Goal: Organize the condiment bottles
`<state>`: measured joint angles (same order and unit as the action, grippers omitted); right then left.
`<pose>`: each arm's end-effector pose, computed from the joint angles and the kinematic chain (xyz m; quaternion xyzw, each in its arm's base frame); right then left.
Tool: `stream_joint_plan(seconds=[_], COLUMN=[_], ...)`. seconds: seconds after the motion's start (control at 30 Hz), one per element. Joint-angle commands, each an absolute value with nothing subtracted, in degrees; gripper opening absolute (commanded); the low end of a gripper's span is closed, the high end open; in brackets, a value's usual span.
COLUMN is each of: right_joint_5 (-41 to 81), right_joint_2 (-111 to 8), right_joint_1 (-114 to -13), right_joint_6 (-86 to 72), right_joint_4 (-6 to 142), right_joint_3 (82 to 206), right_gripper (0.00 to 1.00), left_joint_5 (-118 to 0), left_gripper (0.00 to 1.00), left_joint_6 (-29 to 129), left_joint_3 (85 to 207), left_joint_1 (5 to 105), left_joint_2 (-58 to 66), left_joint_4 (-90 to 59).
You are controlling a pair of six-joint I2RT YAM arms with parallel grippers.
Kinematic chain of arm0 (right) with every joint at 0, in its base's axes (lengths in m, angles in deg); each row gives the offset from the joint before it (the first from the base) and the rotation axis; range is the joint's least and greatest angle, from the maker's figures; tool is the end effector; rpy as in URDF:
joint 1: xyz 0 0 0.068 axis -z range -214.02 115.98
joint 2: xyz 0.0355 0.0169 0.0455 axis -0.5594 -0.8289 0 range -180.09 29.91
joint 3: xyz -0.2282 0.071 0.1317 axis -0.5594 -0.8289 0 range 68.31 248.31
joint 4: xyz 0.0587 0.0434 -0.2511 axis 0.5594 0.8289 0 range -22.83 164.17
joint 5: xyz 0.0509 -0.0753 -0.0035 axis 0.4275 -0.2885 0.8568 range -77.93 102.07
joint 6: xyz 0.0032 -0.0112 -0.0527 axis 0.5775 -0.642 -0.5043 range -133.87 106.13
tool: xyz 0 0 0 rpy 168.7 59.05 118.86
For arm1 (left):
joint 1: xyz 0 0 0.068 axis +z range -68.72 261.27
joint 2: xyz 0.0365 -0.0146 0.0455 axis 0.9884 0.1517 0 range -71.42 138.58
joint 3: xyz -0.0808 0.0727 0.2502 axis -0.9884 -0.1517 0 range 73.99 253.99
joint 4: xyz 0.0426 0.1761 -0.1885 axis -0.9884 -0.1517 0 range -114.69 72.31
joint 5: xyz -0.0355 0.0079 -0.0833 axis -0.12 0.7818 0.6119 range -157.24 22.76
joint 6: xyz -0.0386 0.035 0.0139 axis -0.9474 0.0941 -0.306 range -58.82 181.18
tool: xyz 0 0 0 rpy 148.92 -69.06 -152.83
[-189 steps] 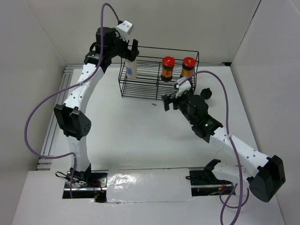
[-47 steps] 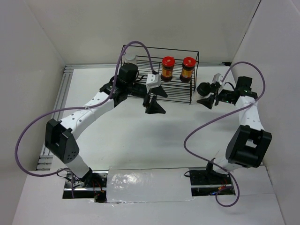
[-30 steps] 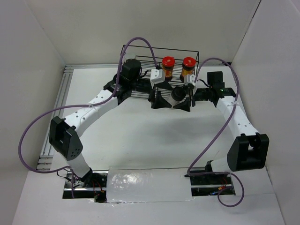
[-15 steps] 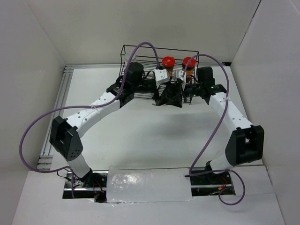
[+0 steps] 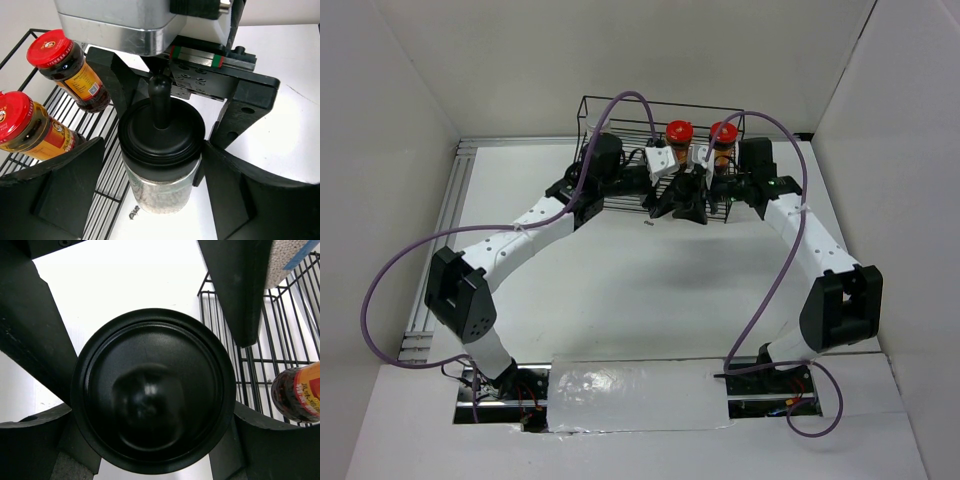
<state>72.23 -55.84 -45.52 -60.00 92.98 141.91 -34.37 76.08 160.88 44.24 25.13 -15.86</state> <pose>0.3123 0.0950 0.3274 -0.5675 0.5753 0.3170 0.4964 0.3113 -0.2591 0.3797 0.4837 0.5685 -0.3303 0.5776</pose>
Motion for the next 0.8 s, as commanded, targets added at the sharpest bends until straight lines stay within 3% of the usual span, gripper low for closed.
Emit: stream_joint_plan(seconds=[0.0, 0.13, 0.2, 0.23, 0.27, 0.33, 0.37, 0.47, 0.57, 0.6, 0.63, 0.77], right_joint_5=[76.84, 76.93, 77.02, 76.93, 76.84, 76.58, 76.49, 75.62, 74.12, 73.77, 73.33, 70.70], right_joint_2=[-55.17, -55.16, -55.34, -55.51, -55.60, -55.87, -55.96, -55.87, -55.61, -55.52, -54.91, -53.06], right_joint_1=[-48.08, -48.25, -48.43, -48.60, -48.78, -49.04, -49.13, -49.31, -49.05, -49.05, -49.05, -47.90], right_joint_6=[-59.84, -59.75, -59.75, -59.75, -59.67, -59.67, -59.67, -58.88, -57.99, -58.00, -57.65, -54.31], right_joint_4=[90.82, 90.90, 90.82, 90.99, 90.90, 91.08, 91.08, 90.82, 90.29, 90.20, 89.59, 85.90], right_joint_3=[146.61, 146.70, 146.88, 146.97, 146.97, 147.06, 147.06, 146.97, 146.44, 146.18, 145.48, 142.67], right_gripper=[0.28, 0.28, 0.28, 0.28, 0.28, 0.29, 0.29, 0.40, 0.63, 0.90, 1.00, 1.00], left_joint_5=[-32.71, -29.71, -28.14, -27.52, -26.90, -25.32, -25.05, -24.26, -25.48, -26.01, -27.15, -31.81], left_gripper=[0.91, 0.87, 0.71, 0.61, 0.38, 0.16, 0.00, 0.00, 0.00, 0.00, 0.00, 0.00], left_joint_6=[77.97, 78.76, 78.41, 77.89, 77.62, 76.48, 75.95, 74.54, 72.44, 71.13, 70.59, 68.92], left_joint_3=[161.52, 161.70, 161.88, 161.96, 162.14, 162.75, 163.02, 163.46, 163.11, 163.28, 163.37, 164.60], left_joint_1=[43.75, 43.75, 43.75, 43.66, 43.74, 43.75, 43.75, 43.83, 44.27, 44.53, 45.06, 45.94], left_joint_2=[25.34, 25.52, 25.43, 25.43, 25.43, 25.26, 25.17, 24.91, 24.38, 24.29, 24.12, 23.94], left_joint_4=[-13.11, -14.08, -14.96, -15.14, -15.40, -16.45, -16.72, -17.51, -17.51, -17.51, -17.42, -17.42])
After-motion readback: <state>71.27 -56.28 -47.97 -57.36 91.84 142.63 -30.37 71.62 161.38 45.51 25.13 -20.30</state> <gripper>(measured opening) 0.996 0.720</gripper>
